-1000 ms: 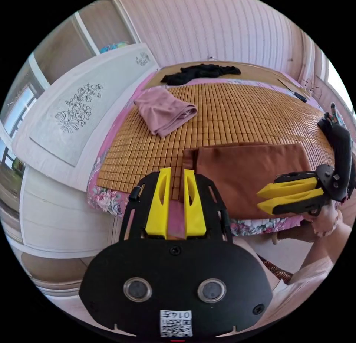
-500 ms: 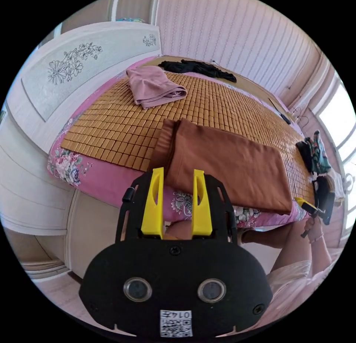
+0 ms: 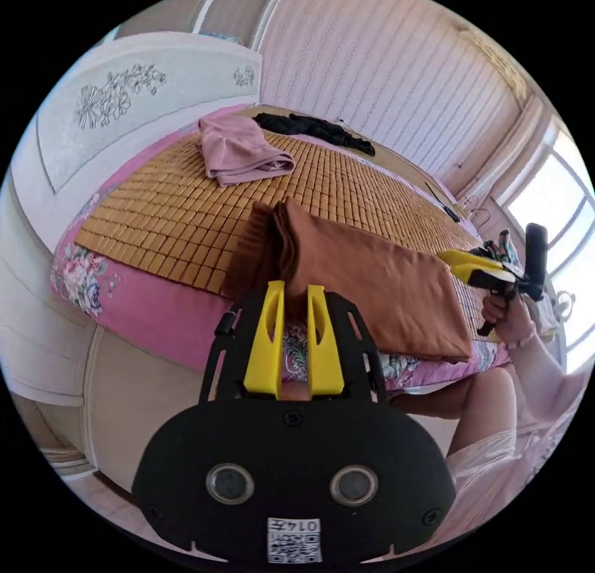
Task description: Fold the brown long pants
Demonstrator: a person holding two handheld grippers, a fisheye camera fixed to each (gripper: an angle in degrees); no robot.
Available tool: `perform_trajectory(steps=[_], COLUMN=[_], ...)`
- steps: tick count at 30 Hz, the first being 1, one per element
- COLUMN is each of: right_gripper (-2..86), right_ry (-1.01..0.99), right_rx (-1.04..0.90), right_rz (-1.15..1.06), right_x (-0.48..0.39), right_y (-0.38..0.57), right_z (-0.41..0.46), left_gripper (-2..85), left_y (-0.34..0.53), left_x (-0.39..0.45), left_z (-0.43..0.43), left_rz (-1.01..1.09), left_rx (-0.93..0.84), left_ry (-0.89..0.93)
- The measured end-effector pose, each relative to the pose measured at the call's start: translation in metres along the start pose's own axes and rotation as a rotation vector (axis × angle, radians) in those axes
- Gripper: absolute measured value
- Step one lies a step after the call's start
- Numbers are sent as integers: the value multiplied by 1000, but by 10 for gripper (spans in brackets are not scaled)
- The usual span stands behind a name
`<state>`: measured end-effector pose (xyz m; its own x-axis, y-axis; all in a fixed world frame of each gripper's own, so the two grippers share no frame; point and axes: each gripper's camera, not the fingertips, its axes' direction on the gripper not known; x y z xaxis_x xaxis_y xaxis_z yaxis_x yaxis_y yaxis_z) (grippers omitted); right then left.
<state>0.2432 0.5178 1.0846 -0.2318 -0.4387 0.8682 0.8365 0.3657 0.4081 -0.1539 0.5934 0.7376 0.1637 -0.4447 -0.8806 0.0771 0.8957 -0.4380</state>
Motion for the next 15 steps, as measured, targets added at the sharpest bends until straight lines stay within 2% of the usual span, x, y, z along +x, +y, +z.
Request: perform_trajectory(steps=[4, 7, 10, 11, 14, 15], right_gripper=[137, 140, 155, 162, 177, 181], right_ry=[-31, -12, 138, 220, 426, 447], right_rx=[13, 14, -36, -62, -114, -122], right_rz=[-67, -29, 39, 76, 212, 256], right_x=[-20, -23, -15, -9, 7, 12], right_y=[-41, -36, -6, 10, 59, 70], right_z=[16, 12, -4, -15, -42, -46], left_gripper=[51, 56, 60, 60, 60, 60], left_y=[-8, -19, -16, -10, -3, -3], left_x=[34, 15, -25, -38, -57, -58], left_z=[-32, -29, 8, 20, 18, 18], left_rz=[185, 150, 53, 32, -49, -52], left_rx=[135, 131, -8, -44, -4, -6], left_ry=[-121, -155, -241, -229, -96, -90])
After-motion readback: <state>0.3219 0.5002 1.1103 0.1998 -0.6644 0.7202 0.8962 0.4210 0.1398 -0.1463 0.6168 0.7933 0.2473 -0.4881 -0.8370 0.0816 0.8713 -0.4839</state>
